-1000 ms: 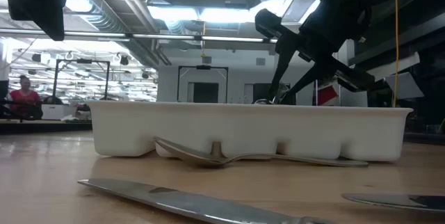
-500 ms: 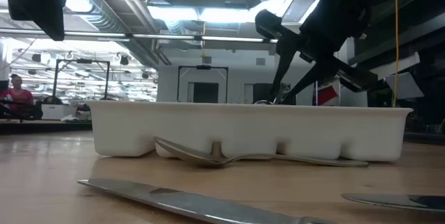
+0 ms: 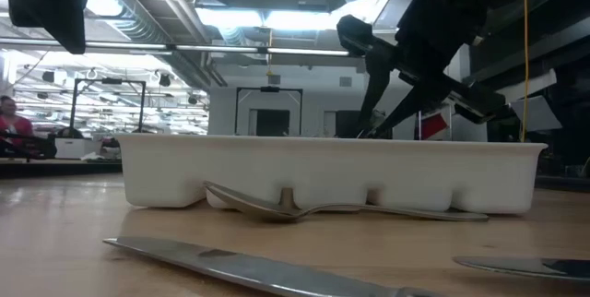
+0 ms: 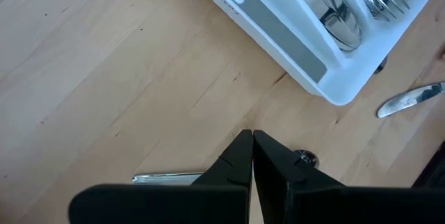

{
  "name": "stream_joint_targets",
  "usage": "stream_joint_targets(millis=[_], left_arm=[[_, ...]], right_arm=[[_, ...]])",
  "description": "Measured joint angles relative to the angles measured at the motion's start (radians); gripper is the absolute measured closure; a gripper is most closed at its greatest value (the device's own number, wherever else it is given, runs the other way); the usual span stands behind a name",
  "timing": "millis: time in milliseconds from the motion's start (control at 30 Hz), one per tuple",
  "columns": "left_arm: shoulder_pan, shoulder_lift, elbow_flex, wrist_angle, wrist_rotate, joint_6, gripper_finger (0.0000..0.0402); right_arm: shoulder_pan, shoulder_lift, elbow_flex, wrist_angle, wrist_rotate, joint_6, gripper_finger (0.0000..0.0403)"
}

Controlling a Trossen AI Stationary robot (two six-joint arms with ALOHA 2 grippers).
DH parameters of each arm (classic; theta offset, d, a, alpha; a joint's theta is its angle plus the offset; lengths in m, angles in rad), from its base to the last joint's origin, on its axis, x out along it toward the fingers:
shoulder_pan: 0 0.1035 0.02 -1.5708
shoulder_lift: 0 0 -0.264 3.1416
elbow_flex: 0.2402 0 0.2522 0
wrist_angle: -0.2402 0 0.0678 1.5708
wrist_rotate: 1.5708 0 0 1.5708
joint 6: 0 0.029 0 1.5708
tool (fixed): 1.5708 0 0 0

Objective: Sort silverware
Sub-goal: Put the silver spoon into the white cutlery tray

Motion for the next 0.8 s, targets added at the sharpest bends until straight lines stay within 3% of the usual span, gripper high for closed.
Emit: stream_joint_targets(millis=[167,267,433,800], left_arm=[[0.000,0.000,0.000,0.000,-0.033,-0.012,0.0399],[0.000,0.000,0.000,0.002,-0.151,-0.010,0.0399],[0.004,0.000,-0.001,0.007,-0.354,0.141,0.0399],[0.061,0.004,-0.164,0.468,-0.404,0.480,0.0399]], right_arm=[[0.000,0.000,0.000,0.000,0.000,0.000,0.0306],[0.000,0.000,0.000,0.000,0.000,0.001,0.0306],[0.000,0.000,0.000,0.000,0.000,0.001,0.0306],[0.000,0.000,0.000,0.000,0.000,-0.005,0.0306]])
